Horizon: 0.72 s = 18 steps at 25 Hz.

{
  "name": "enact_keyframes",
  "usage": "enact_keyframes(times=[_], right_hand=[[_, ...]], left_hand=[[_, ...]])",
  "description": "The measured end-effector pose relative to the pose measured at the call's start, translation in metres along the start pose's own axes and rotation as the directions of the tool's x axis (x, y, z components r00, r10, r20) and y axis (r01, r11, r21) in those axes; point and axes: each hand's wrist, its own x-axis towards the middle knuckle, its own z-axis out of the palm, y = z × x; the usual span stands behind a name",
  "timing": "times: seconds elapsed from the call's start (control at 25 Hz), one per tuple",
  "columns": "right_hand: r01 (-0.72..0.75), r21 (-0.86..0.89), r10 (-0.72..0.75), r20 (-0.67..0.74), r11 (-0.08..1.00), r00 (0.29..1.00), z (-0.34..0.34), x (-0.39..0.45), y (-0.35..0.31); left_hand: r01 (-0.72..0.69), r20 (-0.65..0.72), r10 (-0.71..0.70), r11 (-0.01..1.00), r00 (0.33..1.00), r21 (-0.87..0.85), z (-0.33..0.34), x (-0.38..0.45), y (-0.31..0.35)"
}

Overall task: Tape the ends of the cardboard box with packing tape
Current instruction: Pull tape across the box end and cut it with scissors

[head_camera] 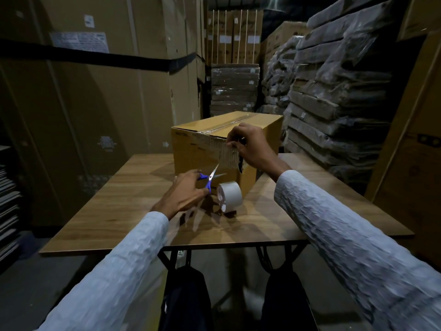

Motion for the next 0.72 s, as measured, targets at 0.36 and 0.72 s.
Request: enact_keyframes(times=[0.36, 0.72], right_hand=[[0.035, -0.013, -0.035, -0.014, 0.999, 0.999, -0.005, 0.001, -0.002], [0.031, -0.01, -0.031, -0.013, 0.999, 0.999, -0.002, 0.0, -0.003]], left_hand=[[-0.017, 0.164, -0.015, 0.981, 0.986, 0.192, -0.009, 0.006, 0.007], [-0.064, 0.196, 0.021, 0.975, 0.98, 0.214, -0.013, 0.014, 0.021]])
